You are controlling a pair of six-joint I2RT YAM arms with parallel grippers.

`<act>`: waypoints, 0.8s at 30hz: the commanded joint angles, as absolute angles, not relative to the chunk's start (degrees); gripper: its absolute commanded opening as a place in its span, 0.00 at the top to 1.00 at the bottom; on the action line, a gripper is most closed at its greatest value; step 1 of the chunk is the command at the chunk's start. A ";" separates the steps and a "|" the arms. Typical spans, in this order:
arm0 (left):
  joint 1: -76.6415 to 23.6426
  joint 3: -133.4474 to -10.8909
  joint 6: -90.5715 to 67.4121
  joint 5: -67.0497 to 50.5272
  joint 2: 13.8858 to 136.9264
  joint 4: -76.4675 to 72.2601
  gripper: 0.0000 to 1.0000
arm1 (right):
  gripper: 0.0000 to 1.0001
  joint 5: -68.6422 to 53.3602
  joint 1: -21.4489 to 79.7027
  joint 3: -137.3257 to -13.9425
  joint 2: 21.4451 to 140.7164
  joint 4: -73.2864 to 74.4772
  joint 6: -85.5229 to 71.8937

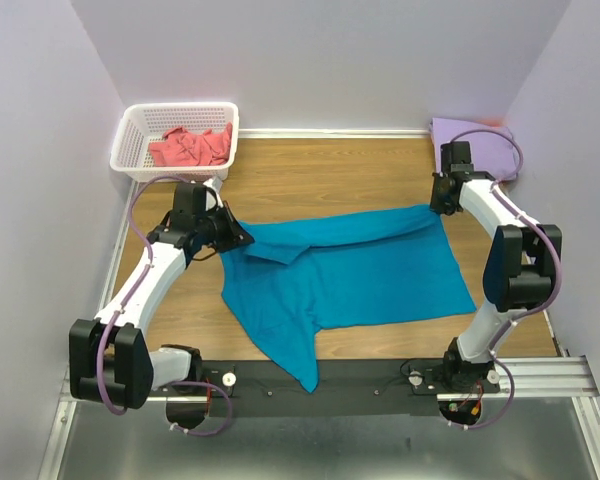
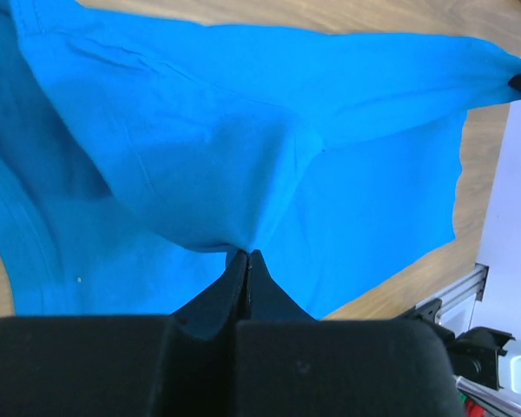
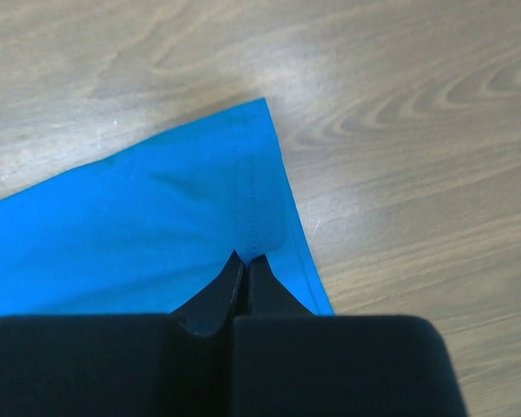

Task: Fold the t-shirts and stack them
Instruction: Fold the tshirt

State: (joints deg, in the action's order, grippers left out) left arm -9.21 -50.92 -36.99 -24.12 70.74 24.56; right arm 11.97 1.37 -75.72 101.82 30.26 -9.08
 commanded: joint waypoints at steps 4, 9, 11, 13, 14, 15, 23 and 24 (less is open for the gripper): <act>-8.96 -45.36 -40.43 -27.77 68.55 20.57 1.00 | 0.98 13.19 0.70 -72.34 102.30 32.34 -12.83; -8.96 -41.67 -41.48 -29.00 68.47 18.03 1.00 | 0.98 13.80 0.35 -71.54 104.67 32.43 -14.15; -8.96 -40.96 -41.66 -29.09 68.64 17.41 1.00 | 0.97 14.15 0.26 -71.54 105.38 32.43 -14.50; -8.96 -40.61 -41.49 -28.92 68.99 16.88 1.00 | 0.96 14.33 0.26 -71.63 106.08 32.43 -15.12; -8.96 -40.26 -41.40 -29.00 69.08 16.70 1.00 | 0.96 14.15 0.18 -71.72 106.78 32.52 -15.29; -8.96 -40.08 -41.40 -29.00 69.17 16.53 1.00 | 0.96 13.98 0.26 -71.81 106.96 32.52 -15.38; -8.88 -49.73 -40.61 -24.26 72.24 15.82 1.00 | 0.99 12.13 0.35 -78.30 105.47 33.13 -15.21; -8.88 -51.23 -40.08 -23.65 74.68 15.65 1.00 | 1.00 11.52 0.26 -79.27 105.73 33.13 -15.29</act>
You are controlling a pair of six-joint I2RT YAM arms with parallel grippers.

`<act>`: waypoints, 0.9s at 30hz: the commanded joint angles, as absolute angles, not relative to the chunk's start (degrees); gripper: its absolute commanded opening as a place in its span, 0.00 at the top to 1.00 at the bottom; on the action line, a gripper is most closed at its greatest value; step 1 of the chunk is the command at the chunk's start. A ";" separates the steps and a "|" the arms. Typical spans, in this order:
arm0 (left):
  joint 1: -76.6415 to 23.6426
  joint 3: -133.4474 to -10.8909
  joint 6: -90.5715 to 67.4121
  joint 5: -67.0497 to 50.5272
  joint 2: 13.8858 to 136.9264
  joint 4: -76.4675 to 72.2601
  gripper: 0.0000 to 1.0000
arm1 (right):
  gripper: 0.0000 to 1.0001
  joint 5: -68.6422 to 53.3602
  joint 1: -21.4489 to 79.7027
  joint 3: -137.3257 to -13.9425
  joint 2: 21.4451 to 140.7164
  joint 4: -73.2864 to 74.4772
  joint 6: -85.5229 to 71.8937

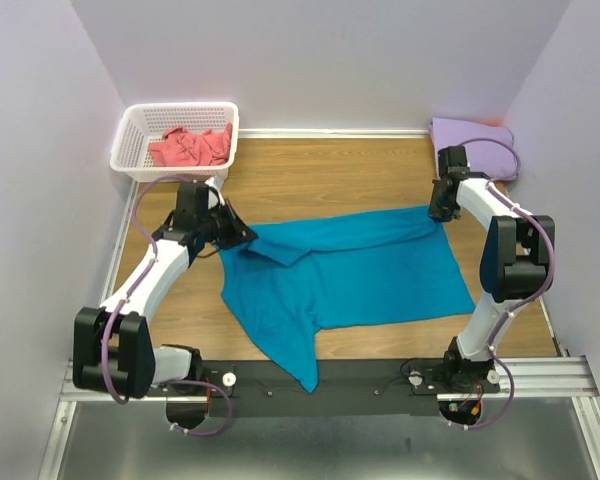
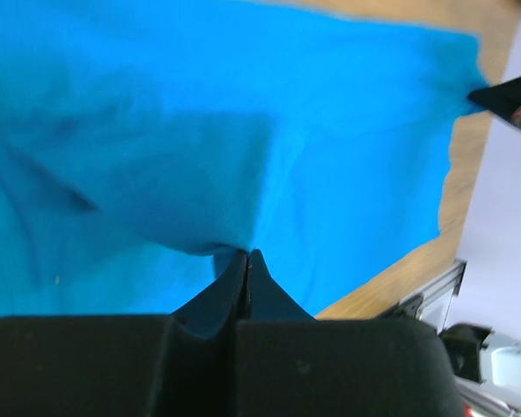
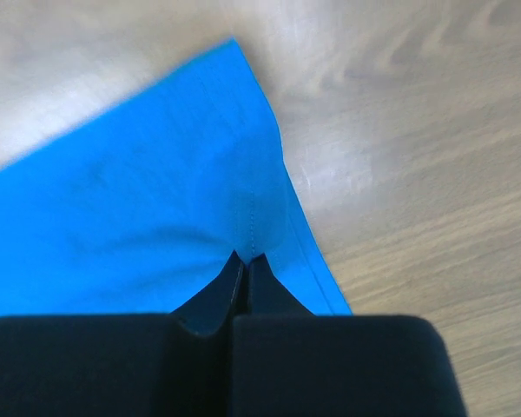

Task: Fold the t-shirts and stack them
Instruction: Fold the tshirt

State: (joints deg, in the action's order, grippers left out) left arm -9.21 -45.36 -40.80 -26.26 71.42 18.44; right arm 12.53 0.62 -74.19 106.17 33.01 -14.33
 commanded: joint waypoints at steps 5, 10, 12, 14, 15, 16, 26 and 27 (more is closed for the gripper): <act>-8.09 -62.10 -35.43 -18.90 85.66 14.42 1.00 | 1.00 10.64 0.35 -85.50 110.03 33.13 -14.85; -7.56 -71.53 -32.78 -18.98 95.70 13.10 1.00 | 1.00 10.11 0.26 -90.43 114.51 32.96 -13.71; -7.47 -75.40 -32.09 -19.77 100.08 12.31 1.00 | 1.00 9.58 0.18 -92.19 116.80 33.05 -13.54; -7.47 -78.83 -30.68 -20.13 103.79 12.22 1.00 | 0.99 8.97 0.26 -94.30 118.47 33.05 -13.36; -7.47 -79.88 -30.15 -20.13 104.67 12.30 1.00 | 0.99 8.88 0.26 -94.83 118.91 33.05 -13.19; -7.47 -80.94 -29.54 -20.21 105.55 12.39 1.00 | 1.00 8.79 0.26 -95.88 119.35 33.05 -13.01; -7.21 -91.49 -23.38 -18.64 111.00 13.36 1.00 | 0.99 9.58 0.26 -99.75 121.02 32.96 -12.75; -7.12 -91.58 -23.38 -18.46 111.01 13.27 1.00 | 0.99 9.23 0.35 -100.28 121.20 32.96 -12.74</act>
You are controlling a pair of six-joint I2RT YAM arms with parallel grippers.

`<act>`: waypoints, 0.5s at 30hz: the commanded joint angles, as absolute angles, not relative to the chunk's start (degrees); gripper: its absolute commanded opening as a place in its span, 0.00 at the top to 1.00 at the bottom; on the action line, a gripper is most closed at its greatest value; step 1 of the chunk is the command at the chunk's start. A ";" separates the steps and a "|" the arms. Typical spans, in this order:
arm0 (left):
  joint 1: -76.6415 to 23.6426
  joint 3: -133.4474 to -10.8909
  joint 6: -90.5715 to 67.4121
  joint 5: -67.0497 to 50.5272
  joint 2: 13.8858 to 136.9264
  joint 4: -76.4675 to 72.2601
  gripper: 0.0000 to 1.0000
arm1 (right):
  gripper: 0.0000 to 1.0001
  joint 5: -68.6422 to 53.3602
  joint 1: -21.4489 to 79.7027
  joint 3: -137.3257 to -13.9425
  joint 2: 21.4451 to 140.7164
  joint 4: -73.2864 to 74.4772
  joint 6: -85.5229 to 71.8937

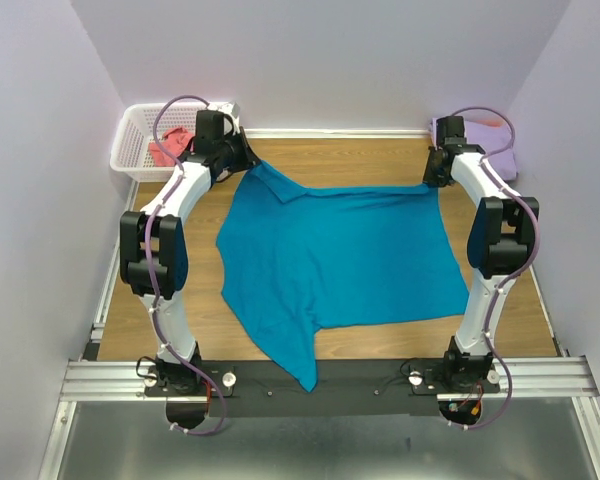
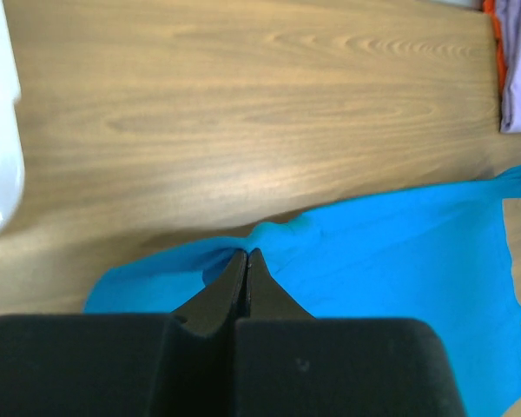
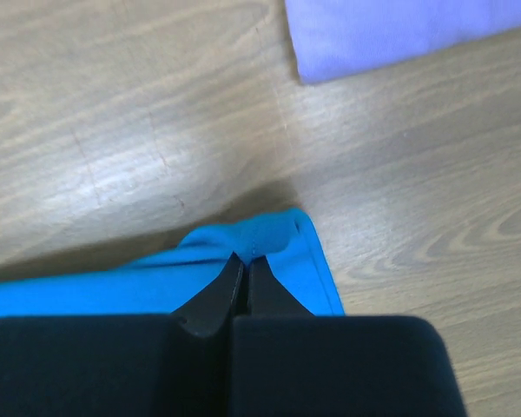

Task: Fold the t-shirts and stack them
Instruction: Fold the tshirt

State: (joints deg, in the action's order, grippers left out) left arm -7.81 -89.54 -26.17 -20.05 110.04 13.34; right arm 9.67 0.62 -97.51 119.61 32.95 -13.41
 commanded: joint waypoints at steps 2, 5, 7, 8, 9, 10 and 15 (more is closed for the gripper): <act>-6.94 -91.32 -23.82 -18.46 111.01 12.75 1.00 | 0.99 8.62 0.26 -101.07 121.99 33.05 -13.09; -6.94 -90.27 -24.08 -19.16 110.92 12.57 1.00 | 0.99 8.00 0.26 -101.34 122.26 33.05 -13.62; -6.94 -89.21 -24.08 -18.90 110.13 12.66 1.00 | 0.99 7.30 0.35 -101.08 122.08 33.05 -13.88; -6.94 -88.08 -24.26 -18.81 109.78 12.74 1.00 | 0.99 7.21 0.26 -100.90 121.91 33.05 -13.97; -6.94 -87.63 -24.43 -18.72 108.99 12.92 1.00 | 0.99 6.86 0.26 -100.64 121.47 33.05 -13.89; -6.94 -87.02 -24.69 -18.72 108.55 13.09 1.00 | 0.99 6.68 0.26 -100.37 121.12 33.05 -14.06; -6.94 -82.36 -26.45 -20.13 104.69 13.45 1.00 | 0.99 6.68 0.26 -96.86 118.66 33.13 -14.50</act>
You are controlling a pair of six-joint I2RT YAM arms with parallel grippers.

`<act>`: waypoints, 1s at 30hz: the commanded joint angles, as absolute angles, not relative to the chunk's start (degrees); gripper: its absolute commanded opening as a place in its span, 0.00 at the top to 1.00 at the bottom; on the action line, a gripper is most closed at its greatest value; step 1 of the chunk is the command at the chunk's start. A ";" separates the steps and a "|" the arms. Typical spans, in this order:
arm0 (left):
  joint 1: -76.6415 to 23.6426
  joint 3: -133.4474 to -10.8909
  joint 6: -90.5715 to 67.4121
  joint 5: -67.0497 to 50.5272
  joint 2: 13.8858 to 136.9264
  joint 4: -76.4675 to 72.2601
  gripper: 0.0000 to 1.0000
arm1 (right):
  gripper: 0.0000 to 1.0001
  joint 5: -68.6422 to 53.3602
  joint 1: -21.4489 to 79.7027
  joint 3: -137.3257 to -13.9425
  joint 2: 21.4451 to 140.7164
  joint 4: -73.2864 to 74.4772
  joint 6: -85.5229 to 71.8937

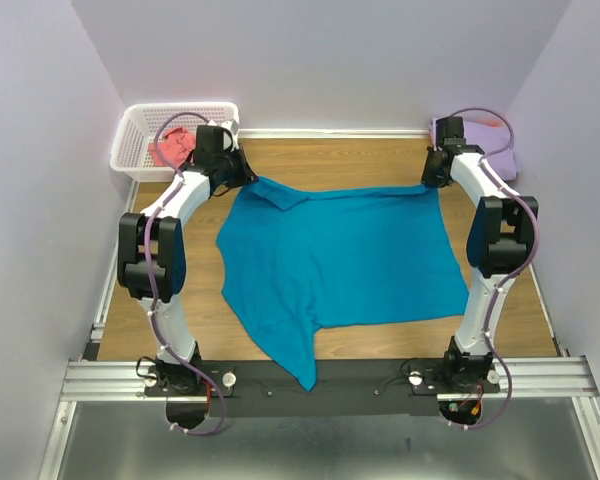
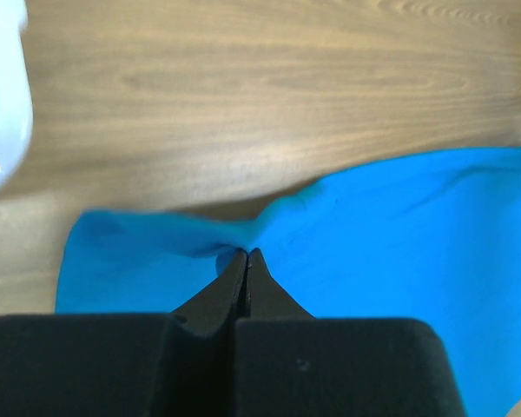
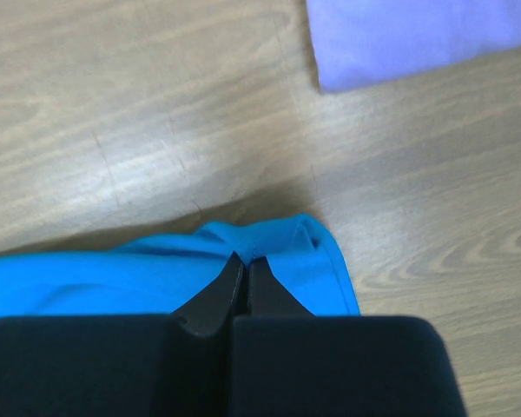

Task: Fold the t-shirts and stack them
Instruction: Fold the tshirt

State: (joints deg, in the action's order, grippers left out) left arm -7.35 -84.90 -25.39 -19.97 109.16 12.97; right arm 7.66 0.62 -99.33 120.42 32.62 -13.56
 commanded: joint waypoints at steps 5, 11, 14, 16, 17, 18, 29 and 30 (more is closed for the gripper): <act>-6.94 -80.08 -27.33 -18.98 100.64 16.78 1.00 | 0.99 7.73 0.26 -92.91 115.41 33.13 -14.15; -6.94 -76.73 -28.74 -21.44 95.63 18.37 1.00 | 0.99 9.23 -1.14 -88.60 111.62 33.22 -13.62; -6.94 -73.66 -29.88 -22.41 92.73 18.46 1.00 | 0.99 9.75 -1.32 -87.19 109.78 33.22 -13.36; -6.94 -71.55 -30.15 -22.50 90.80 18.72 1.00 | 1.00 10.19 -1.41 -86.57 108.99 33.31 -12.92; -6.94 -70.85 -30.15 -22.67 90.18 18.89 1.00 | 0.99 10.28 -1.41 -85.96 108.81 33.31 -12.75; -6.94 -69.36 -30.15 -22.85 89.22 18.98 1.00 | 0.99 10.28 -1.41 -85.61 108.55 33.40 -12.66; -6.94 -57.22 -32.87 -25.22 81.92 16.97 1.00 | 0.99 9.23 -1.49 -79.72 107.49 33.84 -13.80; -6.94 -56.00 -33.65 -25.49 80.96 16.88 1.00 | 0.99 9.14 -1.49 -79.46 107.75 33.92 -13.80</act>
